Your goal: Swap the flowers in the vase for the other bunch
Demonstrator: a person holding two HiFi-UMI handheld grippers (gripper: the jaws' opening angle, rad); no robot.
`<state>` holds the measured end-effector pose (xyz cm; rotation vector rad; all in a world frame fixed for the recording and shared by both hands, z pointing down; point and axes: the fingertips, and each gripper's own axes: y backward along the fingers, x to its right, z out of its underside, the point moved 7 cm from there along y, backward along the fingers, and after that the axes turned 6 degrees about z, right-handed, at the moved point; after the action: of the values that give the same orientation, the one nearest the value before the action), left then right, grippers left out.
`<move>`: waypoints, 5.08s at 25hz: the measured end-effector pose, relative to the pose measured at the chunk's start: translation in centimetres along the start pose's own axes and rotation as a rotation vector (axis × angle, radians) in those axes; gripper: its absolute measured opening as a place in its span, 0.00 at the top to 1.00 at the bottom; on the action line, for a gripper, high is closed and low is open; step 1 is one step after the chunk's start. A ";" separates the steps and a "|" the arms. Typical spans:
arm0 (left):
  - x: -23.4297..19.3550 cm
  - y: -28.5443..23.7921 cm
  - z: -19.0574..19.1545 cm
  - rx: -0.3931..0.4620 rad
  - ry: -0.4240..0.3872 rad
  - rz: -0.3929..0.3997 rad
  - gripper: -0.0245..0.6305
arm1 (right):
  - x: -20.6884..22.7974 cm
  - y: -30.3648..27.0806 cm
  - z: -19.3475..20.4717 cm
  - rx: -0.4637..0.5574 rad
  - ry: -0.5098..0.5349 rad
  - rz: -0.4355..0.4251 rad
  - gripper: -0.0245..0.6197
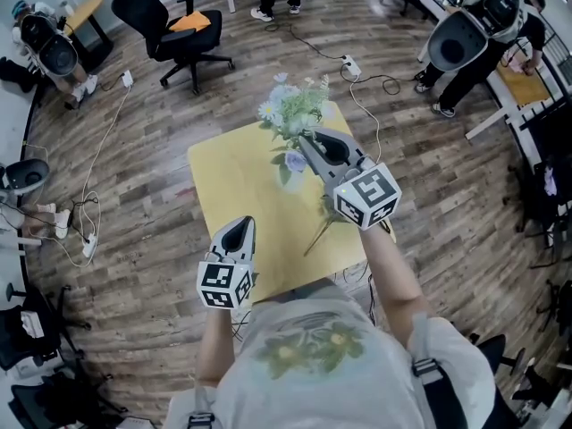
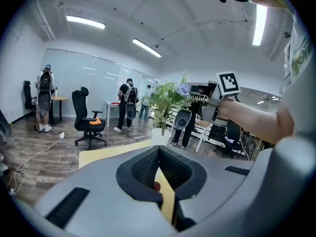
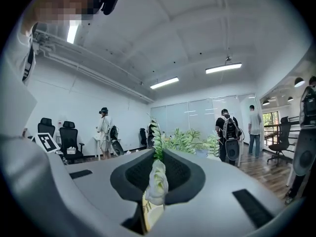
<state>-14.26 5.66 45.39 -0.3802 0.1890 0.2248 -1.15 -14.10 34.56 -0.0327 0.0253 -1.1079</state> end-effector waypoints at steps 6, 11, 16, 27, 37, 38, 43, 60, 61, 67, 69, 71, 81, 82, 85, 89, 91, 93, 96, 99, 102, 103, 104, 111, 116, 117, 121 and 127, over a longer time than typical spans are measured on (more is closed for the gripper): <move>0.3 0.0 -0.2 0.002 0.001 0.002 0.94 | 0.5 -0.1 -1.8 0.042 0.023 0.006 0.87; 0.2 0.5 0.2 0.003 0.003 -0.001 0.94 | 0.5 0.3 -2.5 0.070 0.032 0.017 0.87; -0.2 0.7 0.3 0.006 0.008 -0.004 0.94 | 0.7 0.3 -4.3 0.107 0.056 0.023 0.87; -0.3 1.5 0.0 0.014 0.009 -0.007 0.94 | 0.4 0.6 -8.3 0.194 0.111 0.024 0.87; -0.1 2.1 0.5 0.012 0.015 -0.009 0.94 | -0.1 1.3 -10.4 0.252 0.125 0.020 0.87; -0.1 2.1 0.5 0.012 0.015 -0.009 0.94 | -0.1 1.3 -10.6 0.250 0.124 0.016 0.87; 0.1 2.3 0.6 0.015 0.018 -0.014 0.94 | -1.4 1.8 -9.5 0.199 0.099 -0.031 0.87; -0.9 5.1 2.1 0.008 0.047 -0.110 0.94 | -7.0 3.1 -5.7 0.097 0.020 -0.267 0.87; -1.1 5.4 2.3 0.008 0.049 -0.119 0.94 | -7.2 3.1 -5.6 0.094 0.023 -0.277 0.87; -2.0 6.8 2.9 0.014 0.064 -0.169 0.94 | -8.8 2.1 -4.6 0.067 0.031 -0.334 0.87; -2.2 7.2 3.0 0.016 0.071 -0.184 0.94 | -9.2 1.7 -4.0 0.047 0.035 -0.350 0.87; -2.5 7.5 3.1 0.015 0.080 -0.197 0.94 | -9.5 1.1 -3.4 0.023 0.036 -0.366 0.87; -4.2 8.8 4.4 0.006 0.122 -0.253 0.94 | -12.2 -2.0 1.0 -0.098 0.037 -0.455 0.87; -4.3 8.8 4.6 0.005 0.125 -0.258 0.94 | -12.5 -2.3 1.5 -0.108 0.037 -0.461 0.87; -4.8 9.2 5.1 0.003 0.135 -0.274 0.94 | -13.5 -2.8 3.0 -0.135 0.033 -0.479 0.87; -5.4 9.6 5.3 0.004 0.146 -0.292 0.94 | -14.4 -3.6 4.8 -0.175 0.055 -0.484 0.87; -5.8 9.9 5.5 0.002 0.153 -0.301 0.94 | -14.8 -4.0 6.0 -0.193 0.057 -0.475 0.87; -6.0 10.1 5.6 0.002 0.157 -0.307 0.94 | -15.0 -4.1 7.0 -0.206 0.055 -0.459 0.87; -6.4 10.2 5.8 -0.001 0.163 -0.315 0.94 | -15.1 -4.3 8.3 -0.222 0.048 -0.447 0.87; -6.9 9.9 5.9 -0.004 0.167 -0.319 0.94 | -15.1 -5.0 9.8 -0.257 0.044 -0.443 0.87; -6.9 9.2 5.8 -0.009 0.168 -0.318 0.94 | -14.8 -5.3 12.0 -0.308 0.021 -0.454 0.87; -6.9 9.0 5.8 -0.011 0.167 -0.317 0.94 | -14.7 -5.3 12.7 -0.324 0.005 -0.460 0.87; -7.0 8.8 5.8 -0.014 0.165 -0.316 0.94 | -14.7 -5.3 13.3 -0.337 -0.011 -0.467 0.87; -7.5 8.3 5.6 -0.024 0.174 -0.318 0.94 | -14.8 -5.5 16.1 -0.413 -0.001 -0.476 0.87; -7.5 7.6 5.9 -0.032 0.176 -0.317 0.94 | -14.7 -5.4 19.2 -0.475 -0.020 -0.475 0.87; -7.7 7.6 5.9 -0.033 0.177 -0.317 0.94 | -14.8 -5.5 19.7 -0.485 -0.024 -0.476 0.87; -7.9 7.4 5.9 -0.037 0.181 -0.320 0.94 | -15.0 -5.6 21.4 -0.532 -0.026 -0.484 0.87; -8.2 7.2 6.0 -0.046 0.188 -0.322 0.94 | -15.4 -5.4 23.6 -0.595 -0.044 -0.492 0.87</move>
<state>-23.04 13.03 50.18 -0.4714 0.3037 -0.1250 -12.04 -2.38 58.38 -0.6230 0.3209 -1.5571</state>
